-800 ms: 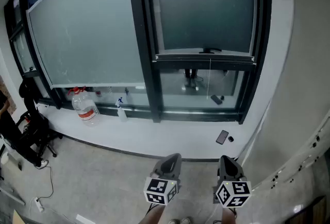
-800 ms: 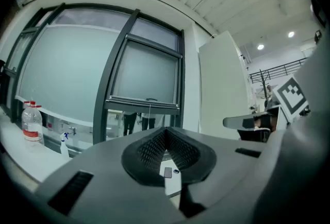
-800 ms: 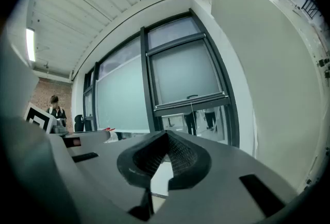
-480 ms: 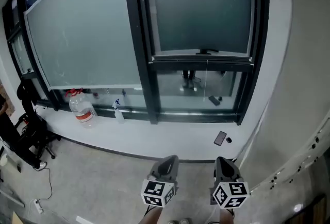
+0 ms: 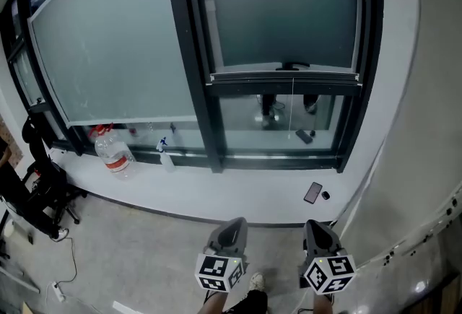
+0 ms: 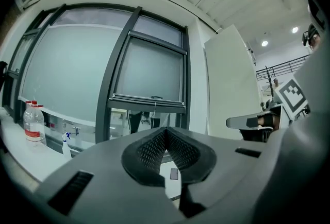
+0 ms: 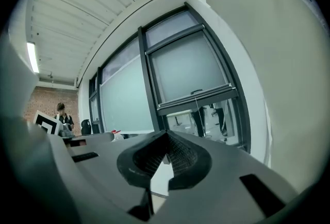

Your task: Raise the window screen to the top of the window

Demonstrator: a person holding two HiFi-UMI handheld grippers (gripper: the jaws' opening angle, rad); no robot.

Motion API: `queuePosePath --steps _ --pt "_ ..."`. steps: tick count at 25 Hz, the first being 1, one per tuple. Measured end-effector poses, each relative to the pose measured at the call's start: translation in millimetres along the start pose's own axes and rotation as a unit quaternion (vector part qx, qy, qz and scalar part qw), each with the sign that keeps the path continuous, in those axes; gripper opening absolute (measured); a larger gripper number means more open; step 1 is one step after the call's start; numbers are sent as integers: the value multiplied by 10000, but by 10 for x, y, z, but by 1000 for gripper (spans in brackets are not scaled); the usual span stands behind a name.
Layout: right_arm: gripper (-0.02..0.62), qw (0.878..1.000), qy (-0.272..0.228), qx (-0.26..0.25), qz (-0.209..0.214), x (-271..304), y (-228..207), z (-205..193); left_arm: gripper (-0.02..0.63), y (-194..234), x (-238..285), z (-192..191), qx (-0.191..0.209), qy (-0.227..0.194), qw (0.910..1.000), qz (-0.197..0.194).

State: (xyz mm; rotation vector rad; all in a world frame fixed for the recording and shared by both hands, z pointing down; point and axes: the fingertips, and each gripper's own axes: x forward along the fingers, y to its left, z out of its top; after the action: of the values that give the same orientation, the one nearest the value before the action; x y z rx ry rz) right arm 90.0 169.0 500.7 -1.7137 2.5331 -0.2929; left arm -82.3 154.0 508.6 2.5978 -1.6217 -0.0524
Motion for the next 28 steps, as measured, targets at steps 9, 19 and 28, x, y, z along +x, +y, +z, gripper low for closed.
queuePosePath --steps 9,19,28 --pt "4 9996 192 -119 -163 1069 -643 42 2 451 1256 -91 -163 30 9998 -126" --pt "4 9987 67 -321 -399 2658 -1275 662 2 1235 2818 389 66 -169 9994 -283" --pt "4 9969 205 -557 -519 3463 -1678 814 2 1618 3632 307 -17 248 9992 -319"
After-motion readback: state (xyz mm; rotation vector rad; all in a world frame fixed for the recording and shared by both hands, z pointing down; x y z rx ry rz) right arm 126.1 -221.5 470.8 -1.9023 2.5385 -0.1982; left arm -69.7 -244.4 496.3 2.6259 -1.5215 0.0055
